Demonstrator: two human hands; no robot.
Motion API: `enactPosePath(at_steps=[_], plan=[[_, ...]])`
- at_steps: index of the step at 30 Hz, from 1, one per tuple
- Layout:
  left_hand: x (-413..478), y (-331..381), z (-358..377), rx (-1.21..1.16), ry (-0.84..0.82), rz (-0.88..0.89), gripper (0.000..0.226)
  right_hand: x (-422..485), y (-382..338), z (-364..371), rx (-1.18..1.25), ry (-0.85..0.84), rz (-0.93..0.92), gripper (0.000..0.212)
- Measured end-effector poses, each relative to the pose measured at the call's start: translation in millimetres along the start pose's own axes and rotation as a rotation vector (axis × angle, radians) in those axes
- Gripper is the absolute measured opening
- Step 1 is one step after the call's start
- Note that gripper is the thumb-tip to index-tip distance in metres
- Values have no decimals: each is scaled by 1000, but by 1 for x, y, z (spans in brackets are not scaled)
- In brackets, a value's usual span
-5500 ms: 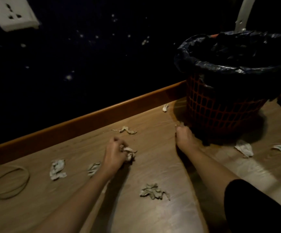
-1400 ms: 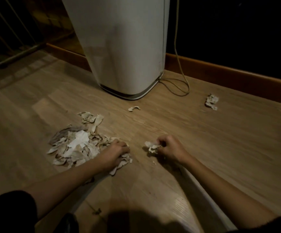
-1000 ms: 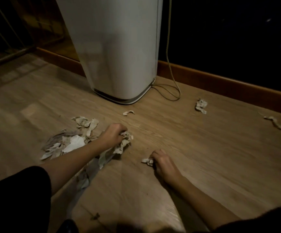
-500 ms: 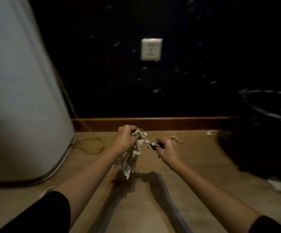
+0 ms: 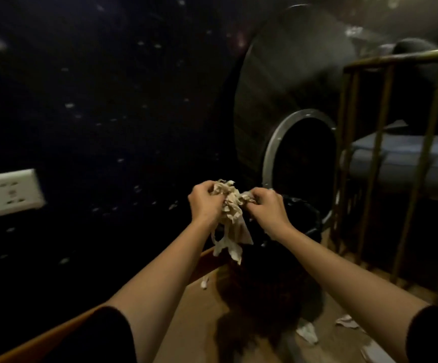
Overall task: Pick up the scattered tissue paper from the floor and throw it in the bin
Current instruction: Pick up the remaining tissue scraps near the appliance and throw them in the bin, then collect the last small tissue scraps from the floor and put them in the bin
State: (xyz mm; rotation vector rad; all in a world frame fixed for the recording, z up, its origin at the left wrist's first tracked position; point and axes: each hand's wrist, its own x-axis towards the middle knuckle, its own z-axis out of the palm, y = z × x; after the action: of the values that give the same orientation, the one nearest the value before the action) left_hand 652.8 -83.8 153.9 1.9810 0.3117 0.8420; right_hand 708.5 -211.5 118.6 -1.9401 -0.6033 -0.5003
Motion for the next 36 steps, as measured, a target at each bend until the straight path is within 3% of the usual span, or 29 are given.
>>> enactPosePath(at_steps=[3, 6, 8, 12, 15, 17, 20, 24, 31, 36], plan=[[22, 10, 44, -132, 57, -6, 5, 20, 32, -14, -32, 71, 31, 7], [32, 0, 77, -105, 17, 69, 8, 23, 74, -15, -91, 82, 93, 5], [29, -19, 92, 45, -103, 140, 12, 20, 99, -11, -167, 24, 149, 6], [14, -63, 105, 488, -521, 183, 31, 16, 108, -2, -241, -209, 253, 9], [6, -66, 92, 490, -470, 221, 36, 18, 94, 4, -310, -351, 251, 21], [5, -59, 69, 436, -385, 236, 29, 17, 80, 12, -302, -346, 219, 20], [3, -51, 9, 427, -338, 242, 20, 8, 38, 34, -232, -340, 108, 17], [-20, -62, -107, 589, -338, 147, 18, -21, -52, 89, -116, -434, -67, 10], [-164, -106, -370, 949, -463, -256, 31, -169, -237, 211, -138, -1110, -398, 20], [-320, -140, -524, 961, -458, -567, 28, -337, -322, 287, -158, -1498, -545, 28]])
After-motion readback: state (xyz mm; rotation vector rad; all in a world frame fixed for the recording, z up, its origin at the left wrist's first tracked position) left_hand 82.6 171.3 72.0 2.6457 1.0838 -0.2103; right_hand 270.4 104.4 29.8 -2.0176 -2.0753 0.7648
